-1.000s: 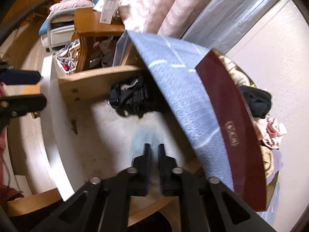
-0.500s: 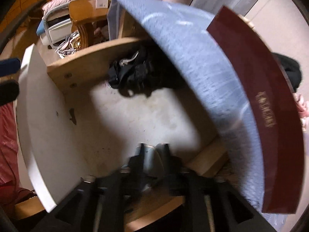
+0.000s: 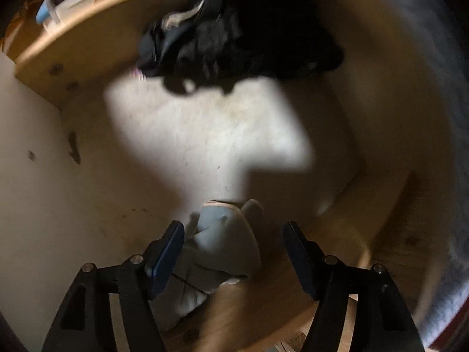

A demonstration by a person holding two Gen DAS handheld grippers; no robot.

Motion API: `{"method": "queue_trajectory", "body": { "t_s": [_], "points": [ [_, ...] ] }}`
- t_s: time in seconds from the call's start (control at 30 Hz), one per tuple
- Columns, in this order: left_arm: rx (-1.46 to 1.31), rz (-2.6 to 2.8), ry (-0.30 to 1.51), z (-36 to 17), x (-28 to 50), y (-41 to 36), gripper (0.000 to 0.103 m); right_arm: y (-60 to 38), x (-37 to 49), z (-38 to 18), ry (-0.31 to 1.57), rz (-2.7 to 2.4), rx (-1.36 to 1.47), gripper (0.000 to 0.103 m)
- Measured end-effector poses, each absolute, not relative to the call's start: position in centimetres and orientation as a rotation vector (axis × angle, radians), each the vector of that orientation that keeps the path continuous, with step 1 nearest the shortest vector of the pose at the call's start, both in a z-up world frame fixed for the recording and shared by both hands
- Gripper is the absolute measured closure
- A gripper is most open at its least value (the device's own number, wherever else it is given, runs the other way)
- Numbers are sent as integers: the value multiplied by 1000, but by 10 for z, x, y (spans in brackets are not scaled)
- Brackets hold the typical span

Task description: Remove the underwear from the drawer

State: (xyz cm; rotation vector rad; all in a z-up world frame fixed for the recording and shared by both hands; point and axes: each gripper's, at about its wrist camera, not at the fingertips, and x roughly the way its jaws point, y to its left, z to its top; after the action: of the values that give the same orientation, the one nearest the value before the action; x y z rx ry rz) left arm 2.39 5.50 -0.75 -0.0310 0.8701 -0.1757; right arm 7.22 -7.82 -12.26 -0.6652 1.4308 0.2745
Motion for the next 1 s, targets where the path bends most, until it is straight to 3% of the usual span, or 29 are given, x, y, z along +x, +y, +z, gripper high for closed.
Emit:
{"method": "queue_trajectory", "body": {
  "t_s": [0.03, 0.07, 0.17, 0.27, 0.67, 1.0],
  "points": [
    [-30, -177, 870, -7, 24, 55, 59, -78, 73, -126, 1441, 282, -666, 38],
    [-30, -177, 870, -7, 24, 55, 59, -78, 73, -131, 1455, 295, -657, 51],
    [-28, -178, 871, -7, 24, 55, 59, -77, 73, -130, 1443, 307, -666, 75],
    [-23, -177, 871, -7, 24, 54, 59, -77, 71, -124, 1405, 307, -685, 85],
    [-9, -168, 871, -6, 23, 54, 59, -73, 45, -56, 1169, 281, -703, 88],
    [13, -166, 849, 3, 22, 51, 59, -82, 32, 24, 1019, 320, -551, 88]
  ]
}}
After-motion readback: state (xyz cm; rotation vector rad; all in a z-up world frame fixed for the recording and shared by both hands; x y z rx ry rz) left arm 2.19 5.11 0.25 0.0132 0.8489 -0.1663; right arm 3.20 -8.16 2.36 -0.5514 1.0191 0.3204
